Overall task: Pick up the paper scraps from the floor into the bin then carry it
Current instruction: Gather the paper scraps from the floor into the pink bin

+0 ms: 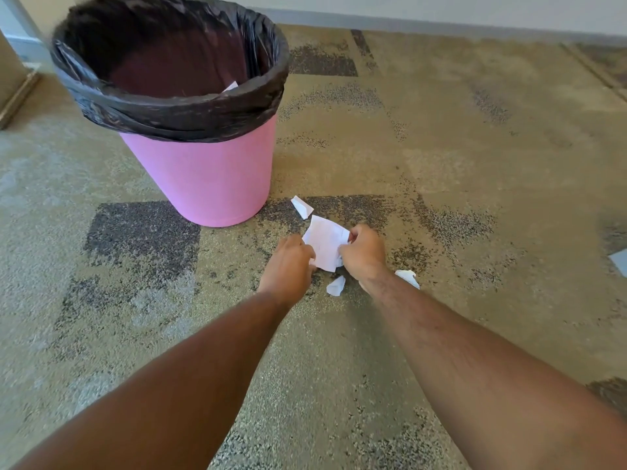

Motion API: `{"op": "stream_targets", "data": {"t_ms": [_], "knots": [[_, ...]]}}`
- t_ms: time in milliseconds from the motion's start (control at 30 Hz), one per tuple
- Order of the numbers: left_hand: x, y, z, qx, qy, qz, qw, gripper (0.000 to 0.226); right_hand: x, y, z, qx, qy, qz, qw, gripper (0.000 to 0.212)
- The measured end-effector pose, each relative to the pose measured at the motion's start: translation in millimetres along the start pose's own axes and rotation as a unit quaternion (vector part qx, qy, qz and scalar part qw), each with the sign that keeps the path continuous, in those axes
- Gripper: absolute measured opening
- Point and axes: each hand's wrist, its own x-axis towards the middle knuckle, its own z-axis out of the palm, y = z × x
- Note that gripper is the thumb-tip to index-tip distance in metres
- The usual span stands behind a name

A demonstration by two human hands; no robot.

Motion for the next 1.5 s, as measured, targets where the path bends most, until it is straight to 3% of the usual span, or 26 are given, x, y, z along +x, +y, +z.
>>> {"op": "stream_targets", "data": {"t_ms": [367, 633, 933, 1067, 1133, 1200, 1367, 1500], "knots": [[-16, 8, -28, -0.058, 0.014, 0.005, 0.998, 0.018, -27, -8, -29, 0.111, -0.043, -0.018, 0.993, 0.034], [-3, 33, -96, -0.057, 0.15, 0.124, 0.979, 0.02, -42, -76, -77, 0.115, 0.023, -0.122, 0.986, 0.014], [19, 55, -221, -0.035, 0.308, 0.202, 0.929, 0.028, -50, -199, -113, 0.193, 0.12, -0.243, 0.943, 0.022], [27, 42, -264, -0.02, 0.328, 0.158, 0.931, 0.03, -53, -248, -101, 0.185, 0.129, -0.279, 0.933, 0.022], [31, 30, -279, -0.007, 0.317, 0.118, 0.941, 0.03, -53, -266, -91, 0.16, 0.125, -0.272, 0.941, 0.013], [35, 17, -289, 0.008, 0.301, 0.072, 0.951, 0.029, -53, -280, -81, 0.149, 0.128, -0.249, 0.949, 0.017], [41, -9, -299, 0.024, 0.263, 0.004, 0.964, 0.031, -47, -296, -64, 0.101, 0.141, -0.221, 0.96, 0.019], [47, -15, -301, 0.021, 0.238, -0.023, 0.971, 0.04, -40, -296, -53, 0.076, 0.109, -0.257, 0.957, 0.012]]}}
